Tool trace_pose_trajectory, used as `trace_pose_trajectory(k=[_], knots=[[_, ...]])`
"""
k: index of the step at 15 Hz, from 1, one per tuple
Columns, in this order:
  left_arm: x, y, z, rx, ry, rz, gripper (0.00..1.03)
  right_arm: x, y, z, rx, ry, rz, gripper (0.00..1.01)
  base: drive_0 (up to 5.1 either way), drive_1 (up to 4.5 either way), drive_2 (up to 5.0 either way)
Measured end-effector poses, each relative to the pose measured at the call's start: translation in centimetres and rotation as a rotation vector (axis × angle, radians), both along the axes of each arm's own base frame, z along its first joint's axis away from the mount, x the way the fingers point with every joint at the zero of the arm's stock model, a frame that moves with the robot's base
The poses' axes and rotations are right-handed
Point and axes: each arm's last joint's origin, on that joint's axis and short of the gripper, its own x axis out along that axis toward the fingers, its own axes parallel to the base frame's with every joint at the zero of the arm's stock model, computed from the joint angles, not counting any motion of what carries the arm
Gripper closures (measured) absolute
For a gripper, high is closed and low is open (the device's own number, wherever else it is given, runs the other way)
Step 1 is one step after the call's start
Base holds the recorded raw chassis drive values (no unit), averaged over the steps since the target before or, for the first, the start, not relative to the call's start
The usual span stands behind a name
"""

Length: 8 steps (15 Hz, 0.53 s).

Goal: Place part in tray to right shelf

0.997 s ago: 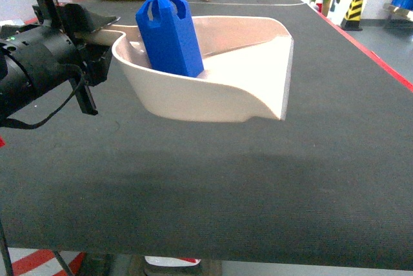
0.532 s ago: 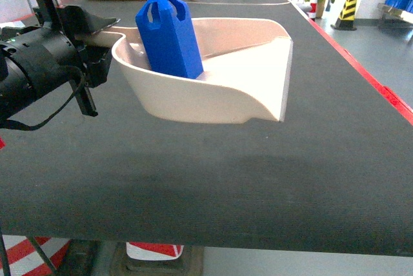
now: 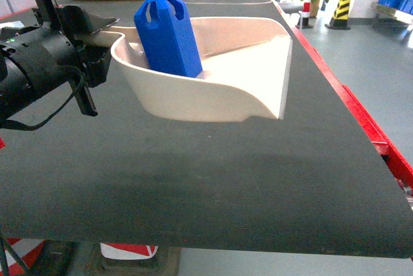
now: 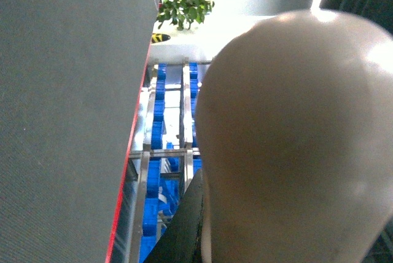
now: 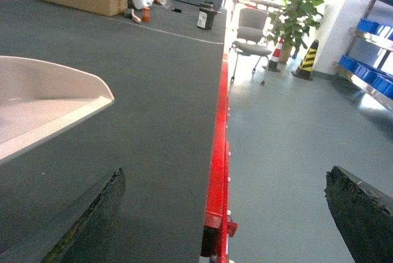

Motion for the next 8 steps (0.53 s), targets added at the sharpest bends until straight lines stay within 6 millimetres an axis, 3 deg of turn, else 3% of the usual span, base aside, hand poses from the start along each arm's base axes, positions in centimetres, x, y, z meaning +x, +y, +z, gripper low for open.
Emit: trace_pose_trajectory(k=[2, 8], knots=[[-0.12, -0.66, 0.04, 0.001, -0.004, -0.029, 0.88, 0.01, -0.12, -0.03, 0.000, 0.003, -0.013, 0.03, 4.8, -3.47, -1.6], [0.01, 0.03, 0.00, 0.000, 0.000, 0.003, 0.88, 0.00, -0.01, 0.01, 0.000, 0.002, 0.000, 0.03, 0.0, 0.00, 0.0]])
